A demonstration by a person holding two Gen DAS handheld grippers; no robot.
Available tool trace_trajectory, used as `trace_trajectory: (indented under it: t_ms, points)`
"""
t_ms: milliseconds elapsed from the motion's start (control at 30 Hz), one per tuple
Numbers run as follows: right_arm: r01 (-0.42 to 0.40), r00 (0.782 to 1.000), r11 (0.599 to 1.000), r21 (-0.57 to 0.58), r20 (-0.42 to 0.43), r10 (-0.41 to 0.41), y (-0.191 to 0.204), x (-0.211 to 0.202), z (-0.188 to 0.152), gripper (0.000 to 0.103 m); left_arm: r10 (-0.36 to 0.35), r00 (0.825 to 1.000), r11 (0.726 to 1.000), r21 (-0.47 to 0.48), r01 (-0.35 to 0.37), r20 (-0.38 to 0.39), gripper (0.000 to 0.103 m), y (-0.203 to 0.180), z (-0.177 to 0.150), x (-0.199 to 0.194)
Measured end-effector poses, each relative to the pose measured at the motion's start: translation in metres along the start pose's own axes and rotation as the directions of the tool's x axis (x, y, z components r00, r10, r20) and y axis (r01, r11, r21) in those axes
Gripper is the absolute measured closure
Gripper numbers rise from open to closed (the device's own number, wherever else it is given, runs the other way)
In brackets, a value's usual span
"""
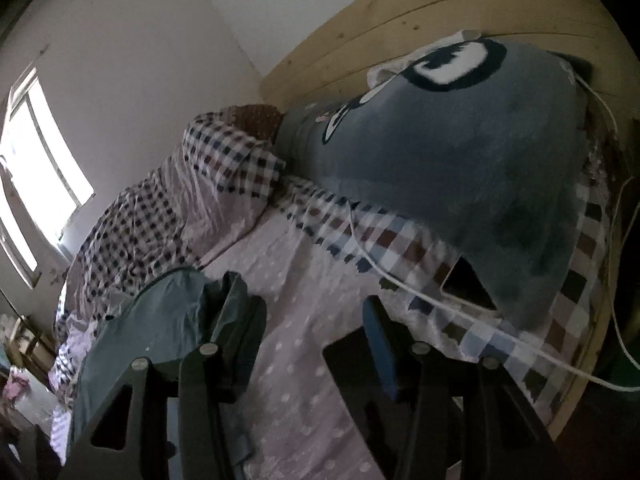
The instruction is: Fold clothes
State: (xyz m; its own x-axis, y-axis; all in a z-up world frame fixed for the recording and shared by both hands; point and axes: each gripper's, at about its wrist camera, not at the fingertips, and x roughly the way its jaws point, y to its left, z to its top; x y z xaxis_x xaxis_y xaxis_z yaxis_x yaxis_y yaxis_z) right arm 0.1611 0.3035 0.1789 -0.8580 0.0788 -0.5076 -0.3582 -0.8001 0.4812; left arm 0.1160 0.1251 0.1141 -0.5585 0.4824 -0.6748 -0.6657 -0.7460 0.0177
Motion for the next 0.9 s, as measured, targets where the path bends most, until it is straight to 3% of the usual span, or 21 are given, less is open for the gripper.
trace_trajectory:
  t_ms: [100,367,500,767,900]
  points:
    - [-0.036,0.999,0.999,0.032,-0.006,0.036,-0.005,0.004,0.004,0.049,0.022,0.998,1.0,0.01,-0.021,-0.051,0.059,0.002,0.002,0.016]
    - [-0.111,0.994,0.99,0.093,-0.013,0.112,-0.009,0.01,0.008,0.048,0.048,0.993,0.992,0.117,-0.036,-0.107,0.06,-0.013,0.003,0.037]
    - [-0.133,0.99,0.978,0.158,-0.022,0.138,-0.019,0.012,0.008,0.045,0.101,0.986,0.979,0.19,-0.076,-0.129,0.06,-0.024,0.004,0.049]
    - [-0.163,0.986,0.967,0.197,-0.005,0.167,-0.028,0.009,0.012,0.044,0.13,0.978,0.981,0.163,-0.103,-0.166,0.06,-0.015,0.004,0.065]
    - [-0.168,0.985,0.964,0.207,-0.011,0.174,-0.029,0.009,0.012,0.044,0.12,0.975,0.989,0.108,-0.101,-0.186,0.082,-0.003,0.004,0.072]
